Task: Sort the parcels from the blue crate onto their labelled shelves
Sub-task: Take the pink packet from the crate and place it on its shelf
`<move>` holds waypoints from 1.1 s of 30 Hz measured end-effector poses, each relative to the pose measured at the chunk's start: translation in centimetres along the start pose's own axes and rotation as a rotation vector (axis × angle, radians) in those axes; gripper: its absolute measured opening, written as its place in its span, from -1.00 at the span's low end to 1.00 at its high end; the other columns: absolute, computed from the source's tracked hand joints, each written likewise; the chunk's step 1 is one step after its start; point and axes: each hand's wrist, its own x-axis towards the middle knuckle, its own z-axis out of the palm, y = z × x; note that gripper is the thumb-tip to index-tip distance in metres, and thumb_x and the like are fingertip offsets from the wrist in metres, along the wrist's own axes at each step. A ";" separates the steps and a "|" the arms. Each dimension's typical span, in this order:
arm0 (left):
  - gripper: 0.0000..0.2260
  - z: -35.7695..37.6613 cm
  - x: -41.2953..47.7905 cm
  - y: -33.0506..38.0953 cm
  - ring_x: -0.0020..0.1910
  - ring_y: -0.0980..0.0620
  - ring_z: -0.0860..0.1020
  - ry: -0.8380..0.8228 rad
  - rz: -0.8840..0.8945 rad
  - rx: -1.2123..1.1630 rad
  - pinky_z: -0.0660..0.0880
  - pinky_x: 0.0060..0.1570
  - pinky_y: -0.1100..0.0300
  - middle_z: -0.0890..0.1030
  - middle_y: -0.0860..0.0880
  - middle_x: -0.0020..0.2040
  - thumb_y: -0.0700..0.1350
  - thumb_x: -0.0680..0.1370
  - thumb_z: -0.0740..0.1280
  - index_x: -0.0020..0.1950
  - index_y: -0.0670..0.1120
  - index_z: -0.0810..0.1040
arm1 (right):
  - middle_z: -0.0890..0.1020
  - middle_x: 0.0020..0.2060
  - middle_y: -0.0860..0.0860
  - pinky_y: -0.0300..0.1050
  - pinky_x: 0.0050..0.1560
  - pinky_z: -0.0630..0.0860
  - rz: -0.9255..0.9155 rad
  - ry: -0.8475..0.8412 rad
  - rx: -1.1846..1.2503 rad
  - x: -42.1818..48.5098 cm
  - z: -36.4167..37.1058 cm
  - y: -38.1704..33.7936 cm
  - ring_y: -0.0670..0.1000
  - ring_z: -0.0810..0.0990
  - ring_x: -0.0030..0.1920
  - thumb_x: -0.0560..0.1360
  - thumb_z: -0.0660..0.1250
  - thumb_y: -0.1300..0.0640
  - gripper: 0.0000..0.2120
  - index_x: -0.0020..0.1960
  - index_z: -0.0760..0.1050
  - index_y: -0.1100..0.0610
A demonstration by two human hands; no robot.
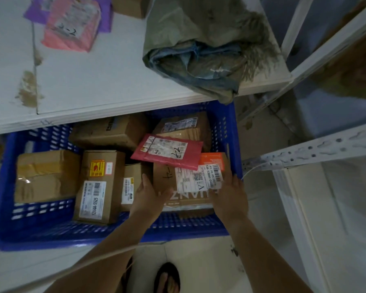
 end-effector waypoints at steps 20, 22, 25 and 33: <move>-0.76 -0.6 5.3 4.0 0.21 0.00 0.43 0.358 0.596 0.762 0.46 0.08 0.09 0.58 0.08 0.17 -0.02 0.58 0.19 0.15 0.11 0.60 | 0.57 0.12 0.05 -0.06 0.08 0.53 -0.098 -0.009 0.528 3.8 1.2 -4.4 0.05 0.53 0.12 0.53 0.28 0.13 -0.54 0.41 0.31 0.10; -0.77 -0.6 4.2 4.1 0.20 0.00 0.41 0.330 0.611 0.720 0.51 -0.01 0.07 0.54 0.06 0.16 -0.04 0.57 0.22 0.17 0.10 0.59 | 0.62 -0.09 0.11 -0.12 -0.24 0.55 0.270 -0.156 1.038 3.6 0.0 -5.0 0.09 0.61 -0.16 0.58 0.20 0.05 -0.68 0.28 0.42 0.17; -0.73 -1.0 1.9 4.3 0.20 0.02 0.41 0.196 0.677 0.713 0.54 -0.04 0.05 0.45 0.03 0.18 -0.05 0.57 0.22 0.25 0.14 0.51 | 0.63 -0.10 0.13 -0.11 -0.34 0.60 0.529 -0.325 1.271 3.2 -2.4 -4.6 0.12 0.67 -0.20 0.53 0.27 -0.12 -0.71 0.01 0.48 0.10; -0.73 -4.2 -4.9 8.6 -0.11 0.16 0.50 0.447 0.307 -0.110 0.39 -0.25 0.37 0.42 0.03 0.20 -0.18 0.55 0.21 0.25 -0.02 0.43 | 0.61 0.15 0.14 -0.14 -0.33 0.61 0.329 -0.251 1.400 -2.4 -8.5 -5.4 0.11 0.64 0.02 0.51 0.28 0.37 -0.58 0.32 0.41 0.11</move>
